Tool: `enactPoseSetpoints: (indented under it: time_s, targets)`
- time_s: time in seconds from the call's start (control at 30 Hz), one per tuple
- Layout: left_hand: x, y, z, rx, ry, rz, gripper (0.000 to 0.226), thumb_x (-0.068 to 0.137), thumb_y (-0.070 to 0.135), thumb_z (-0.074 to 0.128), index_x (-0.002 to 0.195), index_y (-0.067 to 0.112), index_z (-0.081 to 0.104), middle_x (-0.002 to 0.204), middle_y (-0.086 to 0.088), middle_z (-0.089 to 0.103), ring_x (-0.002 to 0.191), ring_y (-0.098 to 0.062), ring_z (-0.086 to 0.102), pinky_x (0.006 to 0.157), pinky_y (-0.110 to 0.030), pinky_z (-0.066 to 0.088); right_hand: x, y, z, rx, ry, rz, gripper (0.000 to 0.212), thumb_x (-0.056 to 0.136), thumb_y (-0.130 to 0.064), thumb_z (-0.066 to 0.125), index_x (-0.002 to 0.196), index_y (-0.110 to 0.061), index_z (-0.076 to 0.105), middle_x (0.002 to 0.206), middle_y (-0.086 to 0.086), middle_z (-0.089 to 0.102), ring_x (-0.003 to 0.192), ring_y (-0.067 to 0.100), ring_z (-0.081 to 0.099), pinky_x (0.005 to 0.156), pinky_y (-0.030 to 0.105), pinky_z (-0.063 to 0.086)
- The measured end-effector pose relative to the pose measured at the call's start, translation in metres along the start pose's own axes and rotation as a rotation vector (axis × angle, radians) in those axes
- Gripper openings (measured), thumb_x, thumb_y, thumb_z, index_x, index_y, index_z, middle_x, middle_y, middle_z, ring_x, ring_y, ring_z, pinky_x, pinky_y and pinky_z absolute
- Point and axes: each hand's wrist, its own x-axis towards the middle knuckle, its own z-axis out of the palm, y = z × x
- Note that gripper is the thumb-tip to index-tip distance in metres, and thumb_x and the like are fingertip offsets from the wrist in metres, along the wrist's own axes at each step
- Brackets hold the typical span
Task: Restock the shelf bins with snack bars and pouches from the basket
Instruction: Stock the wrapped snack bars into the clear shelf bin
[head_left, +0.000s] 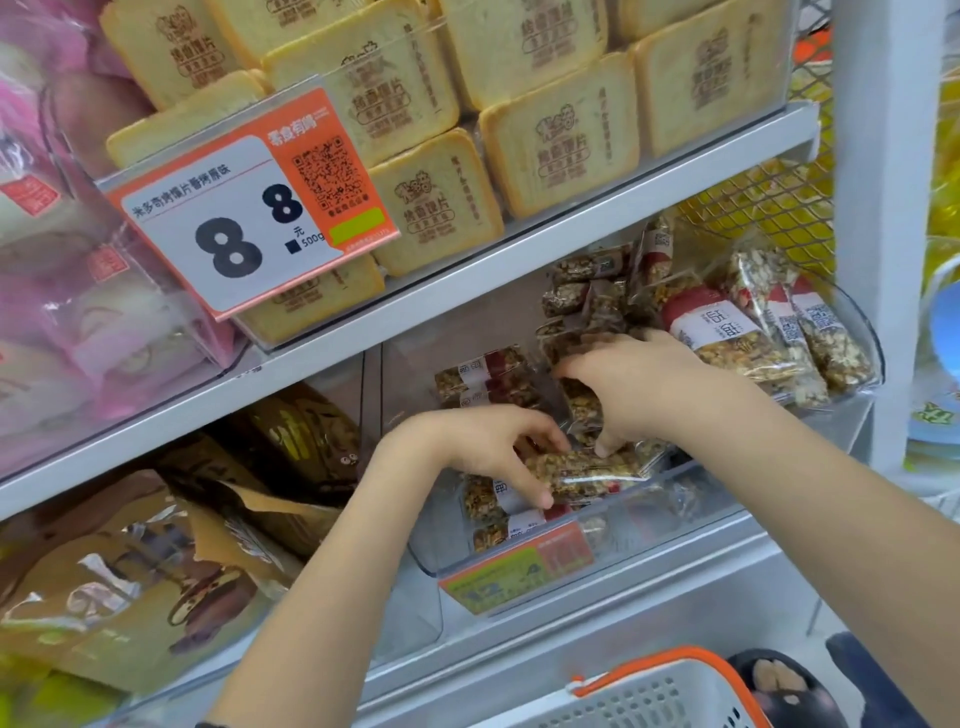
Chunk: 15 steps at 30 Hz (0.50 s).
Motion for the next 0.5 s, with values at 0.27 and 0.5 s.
enactPoseSetpoints:
  time_s: [0.27,0.5]
  targets:
    - [-0.018,-0.006,-0.006,-0.208,0.293,0.007,0.042,0.078,0.037,0.074,0.117,0.029,0.059,0.112,0.014,0.06,0.099,-0.004,0.058,0.085,-0.017,0.046,0.005,0.004,0.004,0.162,0.088,-0.03,0.058,0.086,-0.007,0.05,0.135,-0.036,0.046,0.134,0.002,0.052,0.12,0.025,0.05,0.091,0.035,0.042]
    - [-0.021,-0.011,-0.012,-0.825,0.629,-0.259,0.038,0.094,0.044,0.05,0.101,0.009,0.062,0.068,-0.011,0.064,0.04,-0.013,0.05,0.038,-0.02,0.043,0.0,0.007,-0.003,0.566,0.103,-0.141,0.053,0.087,-0.061,0.048,0.13,-0.03,0.053,0.126,-0.005,0.059,0.112,0.019,0.056,0.099,0.043,0.044]
